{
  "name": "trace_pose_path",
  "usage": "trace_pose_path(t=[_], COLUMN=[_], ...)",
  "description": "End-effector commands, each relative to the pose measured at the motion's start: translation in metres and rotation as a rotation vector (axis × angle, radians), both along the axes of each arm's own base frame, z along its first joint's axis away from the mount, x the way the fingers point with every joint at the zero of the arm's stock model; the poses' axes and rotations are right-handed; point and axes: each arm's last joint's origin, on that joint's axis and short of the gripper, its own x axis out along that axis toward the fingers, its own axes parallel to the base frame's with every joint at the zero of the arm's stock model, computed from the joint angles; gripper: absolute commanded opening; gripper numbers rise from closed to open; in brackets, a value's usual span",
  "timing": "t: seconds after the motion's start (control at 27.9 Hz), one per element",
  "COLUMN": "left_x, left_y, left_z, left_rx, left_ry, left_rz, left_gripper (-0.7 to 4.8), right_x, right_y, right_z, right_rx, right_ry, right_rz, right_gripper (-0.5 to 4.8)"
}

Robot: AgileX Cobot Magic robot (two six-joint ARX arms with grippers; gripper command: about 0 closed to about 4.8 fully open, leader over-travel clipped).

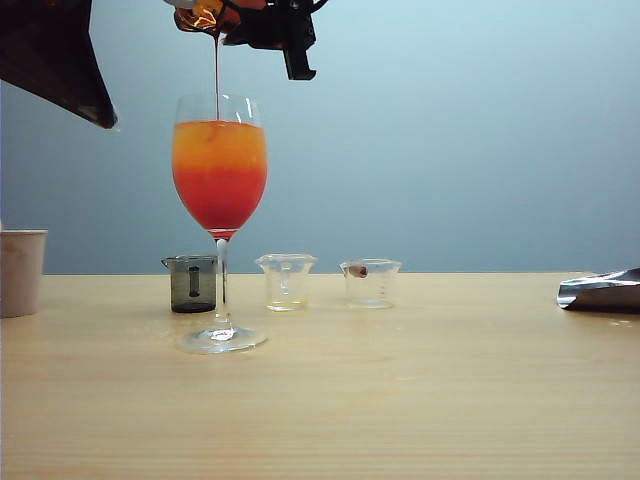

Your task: Pick up the fourth measuring cup from the left, pour the grenadine inside into the goblet, and finally put the measuring cup back in its original place.

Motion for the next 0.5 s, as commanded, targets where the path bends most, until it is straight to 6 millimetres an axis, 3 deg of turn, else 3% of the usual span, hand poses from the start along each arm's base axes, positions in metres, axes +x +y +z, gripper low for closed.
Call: trace_pose_path(t=[0.04,0.5], left_x=[-0.0003,-0.0003], left_y=[-0.0002,-0.0002], left_z=[0.0011,0.0012], left_rx=[-0.002,-0.002], left_ry=[-0.006,-0.006], left_rz=[-0.003,-0.003], left_gripper=[-0.06,-0.06], right_x=[-0.0008,0.0023], right_y=[-0.0012,-0.0038], right_z=[0.0103,0.0102], right_rx=[0.04,0.001], right_ry=[-0.053,-0.087], right_rz=[-0.002,-0.011], right_gripper=[1.66,1.66])
